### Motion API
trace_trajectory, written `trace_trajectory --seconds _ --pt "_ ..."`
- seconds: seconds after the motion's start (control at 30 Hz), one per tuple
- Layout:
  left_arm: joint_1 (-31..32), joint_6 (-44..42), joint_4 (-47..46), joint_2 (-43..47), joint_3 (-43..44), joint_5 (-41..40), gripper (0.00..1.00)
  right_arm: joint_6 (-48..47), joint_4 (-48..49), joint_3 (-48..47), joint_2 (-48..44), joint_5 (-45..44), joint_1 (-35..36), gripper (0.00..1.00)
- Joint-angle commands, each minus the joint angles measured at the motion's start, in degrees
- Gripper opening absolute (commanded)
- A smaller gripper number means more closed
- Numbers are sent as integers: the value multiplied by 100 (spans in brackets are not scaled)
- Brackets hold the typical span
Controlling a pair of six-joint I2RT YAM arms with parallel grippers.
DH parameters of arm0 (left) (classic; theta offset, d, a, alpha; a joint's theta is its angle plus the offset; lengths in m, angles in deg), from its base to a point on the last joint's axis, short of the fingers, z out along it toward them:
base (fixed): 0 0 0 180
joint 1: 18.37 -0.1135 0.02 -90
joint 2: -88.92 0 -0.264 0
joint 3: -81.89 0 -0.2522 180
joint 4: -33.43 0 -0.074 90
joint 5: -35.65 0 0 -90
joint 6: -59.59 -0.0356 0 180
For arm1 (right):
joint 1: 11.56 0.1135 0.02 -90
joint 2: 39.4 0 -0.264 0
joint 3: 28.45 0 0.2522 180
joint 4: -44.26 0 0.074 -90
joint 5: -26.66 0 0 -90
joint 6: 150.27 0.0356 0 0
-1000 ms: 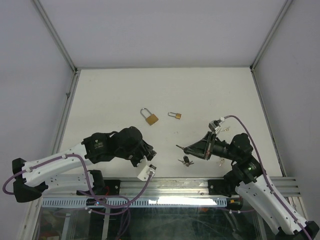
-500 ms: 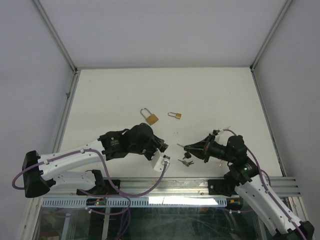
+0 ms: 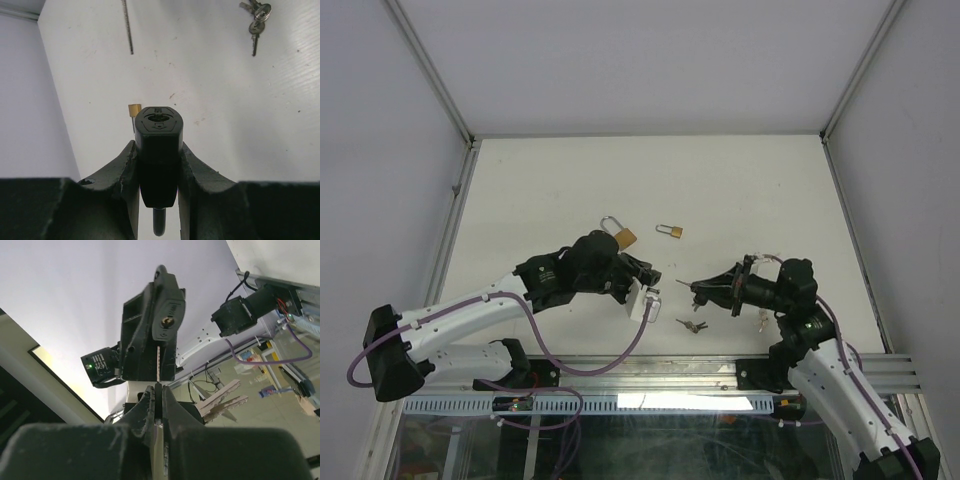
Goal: Unlock with the key
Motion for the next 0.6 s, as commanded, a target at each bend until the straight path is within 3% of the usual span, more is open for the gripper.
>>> trace_trajectory --seconds 0.0,0.13,0.27,0.57 --pt "-105 -381 -1214 80 -77 587 0 -96 239 -400 77 744 -21 0" --pt "-194 -394 -1034 -13 61 1158 0 -30 -130 -158 -395 828 -21 0" --pt "-200 -403 -352 -200 404 1649 0 785 574 377 -1001 553 -21 0" --pt "-191 -933 -148 -418 580 1753 0 -626 -417 -166 -693 987 -21 0"
